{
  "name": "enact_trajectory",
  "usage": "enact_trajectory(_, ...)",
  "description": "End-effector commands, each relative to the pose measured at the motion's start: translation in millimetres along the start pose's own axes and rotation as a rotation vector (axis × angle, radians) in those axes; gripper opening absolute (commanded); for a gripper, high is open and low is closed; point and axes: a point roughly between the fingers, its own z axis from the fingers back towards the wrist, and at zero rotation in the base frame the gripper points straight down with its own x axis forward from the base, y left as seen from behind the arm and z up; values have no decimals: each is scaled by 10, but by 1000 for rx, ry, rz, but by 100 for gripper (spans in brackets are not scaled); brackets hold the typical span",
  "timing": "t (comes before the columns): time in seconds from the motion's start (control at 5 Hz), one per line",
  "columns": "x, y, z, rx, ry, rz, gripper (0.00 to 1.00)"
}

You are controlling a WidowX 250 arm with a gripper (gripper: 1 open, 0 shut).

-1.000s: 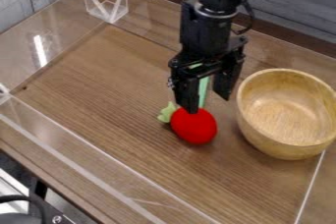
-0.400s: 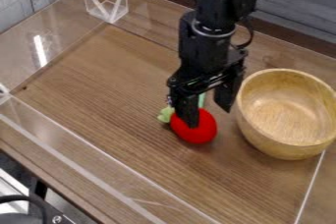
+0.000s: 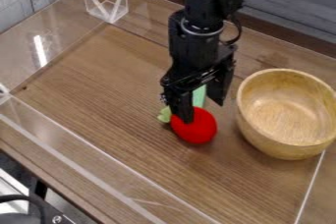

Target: Move the red object to the right side of the table

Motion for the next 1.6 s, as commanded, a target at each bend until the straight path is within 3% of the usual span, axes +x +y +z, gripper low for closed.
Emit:
enact_trajectory(0.0,3,-128,131,-74,-19,10,100)
enact_trajectory(0.4,-79,-142,115,-103,-51,83,100)
enact_trajectory(0.6,-123,-23,26,-118,-55,-6,100)
enact_trajectory(0.8,-180,27,22,-113,-60,-2,0)
enact_trajectory(1.4,-720,116,-254,-77,-88,36,0)
